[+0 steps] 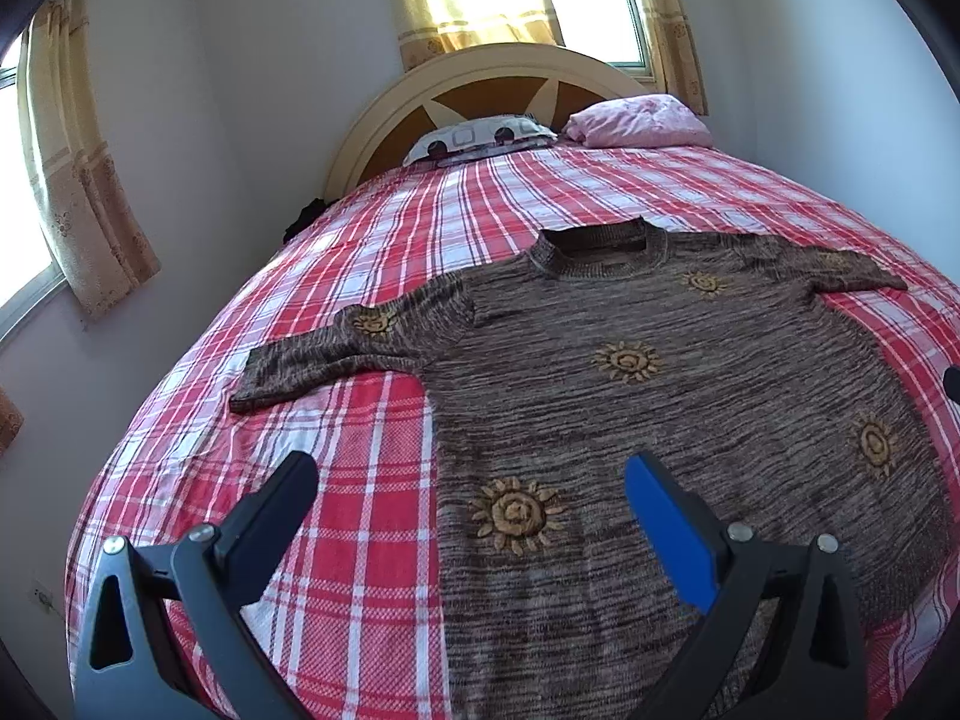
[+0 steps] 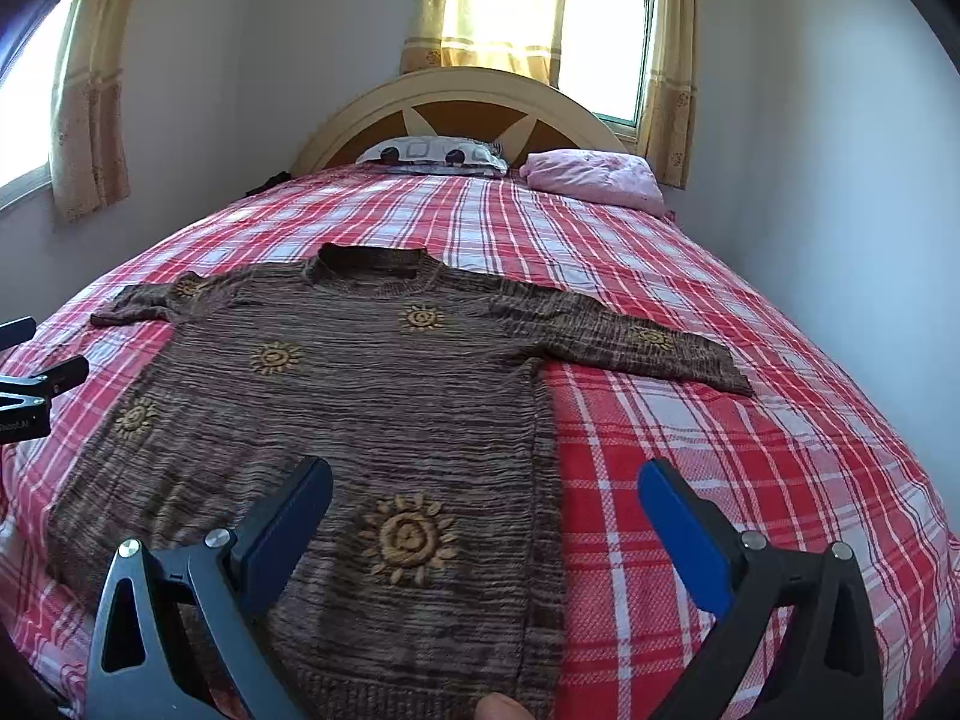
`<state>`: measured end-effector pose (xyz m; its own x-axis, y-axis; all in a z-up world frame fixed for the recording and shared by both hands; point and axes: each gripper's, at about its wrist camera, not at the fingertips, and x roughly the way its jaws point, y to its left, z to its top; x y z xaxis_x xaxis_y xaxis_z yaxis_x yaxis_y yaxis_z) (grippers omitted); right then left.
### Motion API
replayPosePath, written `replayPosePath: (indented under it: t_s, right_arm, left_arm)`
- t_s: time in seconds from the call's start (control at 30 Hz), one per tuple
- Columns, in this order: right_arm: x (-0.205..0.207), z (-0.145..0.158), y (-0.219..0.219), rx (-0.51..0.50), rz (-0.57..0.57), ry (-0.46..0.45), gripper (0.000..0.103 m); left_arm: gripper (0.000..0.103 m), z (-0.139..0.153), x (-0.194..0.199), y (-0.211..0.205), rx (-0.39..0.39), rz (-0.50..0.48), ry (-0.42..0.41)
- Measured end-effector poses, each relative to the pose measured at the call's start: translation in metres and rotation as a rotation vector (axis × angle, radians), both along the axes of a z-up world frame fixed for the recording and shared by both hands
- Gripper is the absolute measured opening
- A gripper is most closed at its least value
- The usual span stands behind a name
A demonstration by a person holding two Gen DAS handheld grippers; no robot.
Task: Fold small clothes
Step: 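Lower the right tool toward the sweater's sleeve cuff, then close the right tool on the sleeve cuff edge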
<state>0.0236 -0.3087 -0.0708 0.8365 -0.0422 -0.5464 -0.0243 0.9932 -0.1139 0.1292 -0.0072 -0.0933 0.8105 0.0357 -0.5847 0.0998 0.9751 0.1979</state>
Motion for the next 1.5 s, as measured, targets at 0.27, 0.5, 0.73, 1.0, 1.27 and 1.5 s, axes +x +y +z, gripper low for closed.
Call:
replayPosePath:
  t_s: [0.27, 0.5, 0.73, 1.0, 1.27, 1.5]
  right_arm:
    - [0.044, -0.01, -0.045, -0.008, -0.072, 0.038, 0.102]
    - [0.082, -0.013, -0.1, 0.034, -0.156, 0.071, 0.102]
    - [0.123, -0.022, -0.152, 0.086, -0.233, 0.114, 0.102]
    - [0.162, -0.029, -0.208, 0.187, -0.298, 0.148, 0.081]
    - [0.191, -0.039, -0.258, 0.327, -0.402, 0.19, 0.051]
    - [0.2, -0.054, -0.271, 0.394, -0.436, 0.226, 0.047]
  left_arm:
    - [0.103, -0.009, 0.053, -0.01, 0.027, -0.006, 0.026]
    - [0.103, -0.022, 0.096, -0.013, 0.066, 0.017, 0.046]
    - [0.103, -0.042, 0.14, -0.009, 0.065, 0.052, 0.103]
    - [0.103, -0.067, 0.165, -0.004, 0.052, 0.086, 0.177]
    - [0.103, -0.075, 0.172, -0.006, 0.035, 0.076, 0.227]
    - [0.103, -0.077, 0.174, -0.005, 0.018, 0.074, 0.232]
